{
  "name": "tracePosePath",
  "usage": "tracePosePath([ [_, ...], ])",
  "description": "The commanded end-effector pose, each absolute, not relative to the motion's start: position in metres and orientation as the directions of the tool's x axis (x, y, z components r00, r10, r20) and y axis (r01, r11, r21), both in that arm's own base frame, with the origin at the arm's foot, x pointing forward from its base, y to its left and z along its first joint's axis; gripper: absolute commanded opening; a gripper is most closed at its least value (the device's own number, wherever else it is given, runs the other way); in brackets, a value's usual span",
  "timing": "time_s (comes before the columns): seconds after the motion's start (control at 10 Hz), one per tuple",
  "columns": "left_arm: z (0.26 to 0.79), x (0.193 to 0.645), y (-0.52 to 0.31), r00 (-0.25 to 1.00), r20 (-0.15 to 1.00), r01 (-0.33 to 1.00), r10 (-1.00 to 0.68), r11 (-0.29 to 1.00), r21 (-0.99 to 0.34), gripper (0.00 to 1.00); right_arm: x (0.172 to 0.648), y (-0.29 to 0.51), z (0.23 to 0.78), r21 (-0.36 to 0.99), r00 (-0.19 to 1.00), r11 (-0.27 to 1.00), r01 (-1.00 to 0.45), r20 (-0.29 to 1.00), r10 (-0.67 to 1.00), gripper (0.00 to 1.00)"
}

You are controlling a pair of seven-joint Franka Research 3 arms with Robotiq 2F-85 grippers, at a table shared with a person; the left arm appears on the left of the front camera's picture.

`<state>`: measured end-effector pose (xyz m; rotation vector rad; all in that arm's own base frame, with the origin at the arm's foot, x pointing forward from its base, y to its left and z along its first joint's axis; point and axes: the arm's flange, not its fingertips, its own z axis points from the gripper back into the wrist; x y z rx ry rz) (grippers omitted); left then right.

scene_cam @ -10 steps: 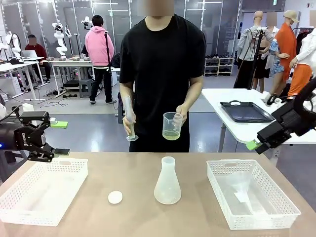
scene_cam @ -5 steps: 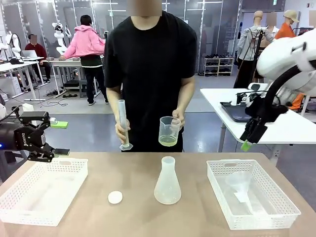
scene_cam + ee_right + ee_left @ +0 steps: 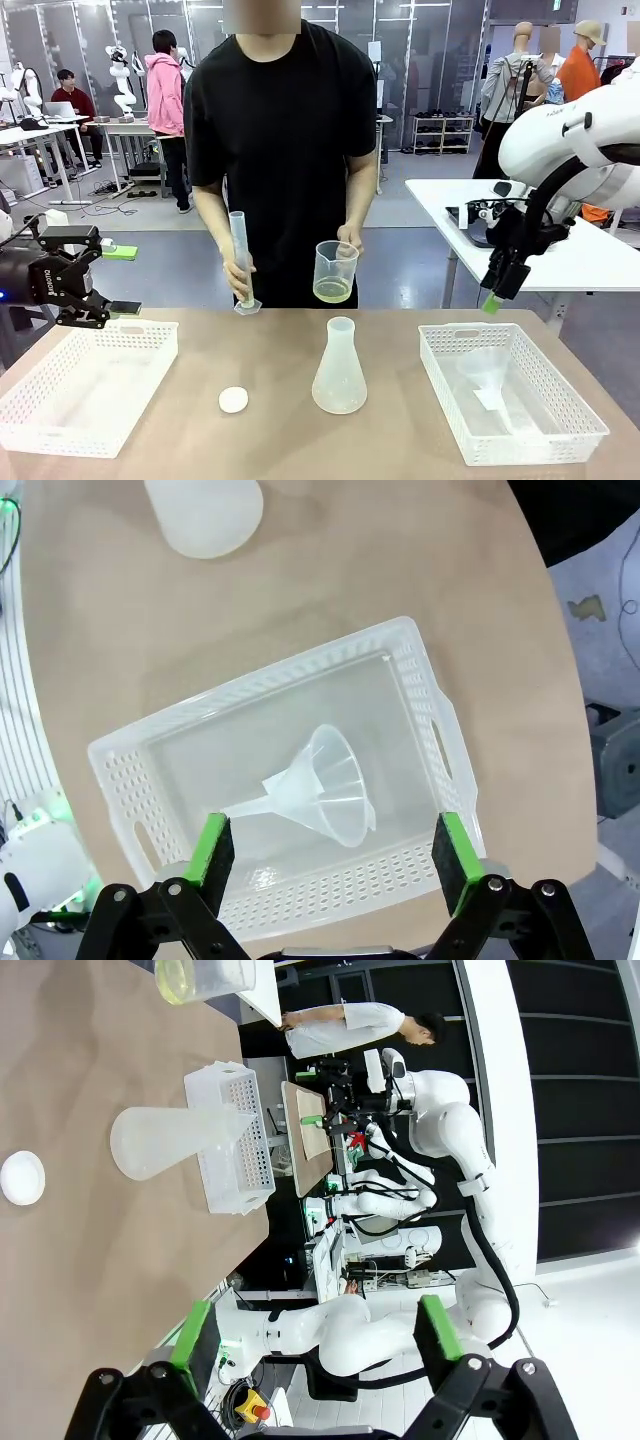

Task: Prepare the solutions needed for the experiment.
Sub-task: Pick up the Plastic Funnel and insert it into the Big flask.

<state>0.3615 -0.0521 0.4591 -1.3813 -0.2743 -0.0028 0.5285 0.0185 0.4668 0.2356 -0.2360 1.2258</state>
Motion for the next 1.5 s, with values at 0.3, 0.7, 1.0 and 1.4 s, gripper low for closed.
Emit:
tracePosePath([
  [0.3,0.459,0.358,-0.054,0.969,0.188,0.16,0.161,0.173,-0.972,1.0,0.53,0.022,0.467,-0.001,0.189,0.196,-0.981,0.254,0.948,1.0],
  [0.7,0.459,0.358,-0.054,0.969,0.188,0.16,0.161,0.173,-0.972,1.0,0.546,0.028,0.434,0.023,-0.015,-0.02,-1.0,0.197,0.98,1.0],
  [1.0,0.459,0.358,-0.054,0.969,0.188,0.16,0.161,0.173,-0.972,1.0,0.551,0.035,0.412,0.095,-0.05,-0.068,-0.993,0.184,0.982,1.0],
  [1.4,0.459,0.358,-0.054,0.969,0.188,0.16,0.161,0.173,-0.972,1.0,0.562,0.035,0.38,0.241,-0.042,-0.064,-0.969,0.096,0.995,1.0],
])
